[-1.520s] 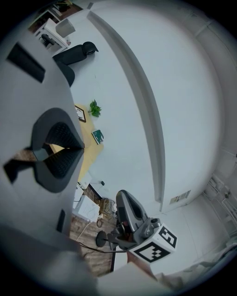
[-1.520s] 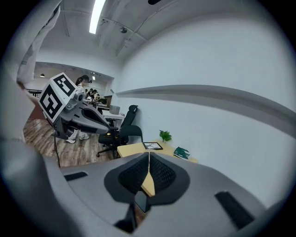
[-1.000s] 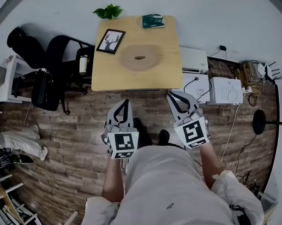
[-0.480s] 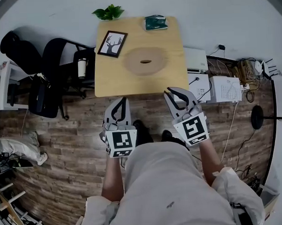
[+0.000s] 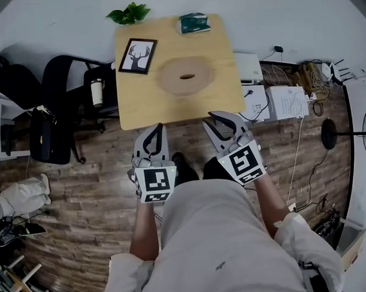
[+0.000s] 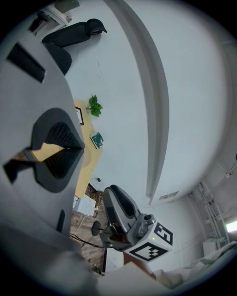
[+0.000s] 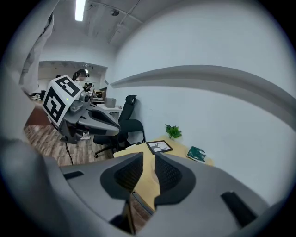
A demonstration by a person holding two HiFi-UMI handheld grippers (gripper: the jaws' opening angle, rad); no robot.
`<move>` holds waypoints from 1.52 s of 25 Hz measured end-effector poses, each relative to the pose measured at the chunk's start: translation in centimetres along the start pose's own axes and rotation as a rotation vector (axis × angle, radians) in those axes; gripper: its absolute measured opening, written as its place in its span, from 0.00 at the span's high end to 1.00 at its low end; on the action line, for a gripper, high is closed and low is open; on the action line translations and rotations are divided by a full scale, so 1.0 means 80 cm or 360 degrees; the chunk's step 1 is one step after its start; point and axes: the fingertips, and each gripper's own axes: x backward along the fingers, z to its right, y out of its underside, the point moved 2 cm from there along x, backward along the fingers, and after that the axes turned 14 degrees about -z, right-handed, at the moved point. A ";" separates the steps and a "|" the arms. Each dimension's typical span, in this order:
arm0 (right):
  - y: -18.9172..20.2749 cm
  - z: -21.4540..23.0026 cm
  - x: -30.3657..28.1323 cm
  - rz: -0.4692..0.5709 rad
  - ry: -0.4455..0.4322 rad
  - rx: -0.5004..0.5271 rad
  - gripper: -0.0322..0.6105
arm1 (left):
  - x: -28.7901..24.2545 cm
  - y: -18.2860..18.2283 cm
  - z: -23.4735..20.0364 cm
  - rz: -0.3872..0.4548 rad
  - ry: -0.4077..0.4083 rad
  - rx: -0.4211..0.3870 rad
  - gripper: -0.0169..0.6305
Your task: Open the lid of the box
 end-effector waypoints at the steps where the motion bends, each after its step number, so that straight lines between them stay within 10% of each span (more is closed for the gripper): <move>1: 0.001 -0.002 -0.005 -0.0015 0.0001 0.0002 0.83 | -0.003 0.002 -0.001 0.0001 0.0014 0.0000 0.96; 38: 0.021 0.031 -0.213 -0.0244 -0.0097 0.0164 0.76 | -0.119 0.015 -0.043 -0.0106 0.0130 0.0093 0.96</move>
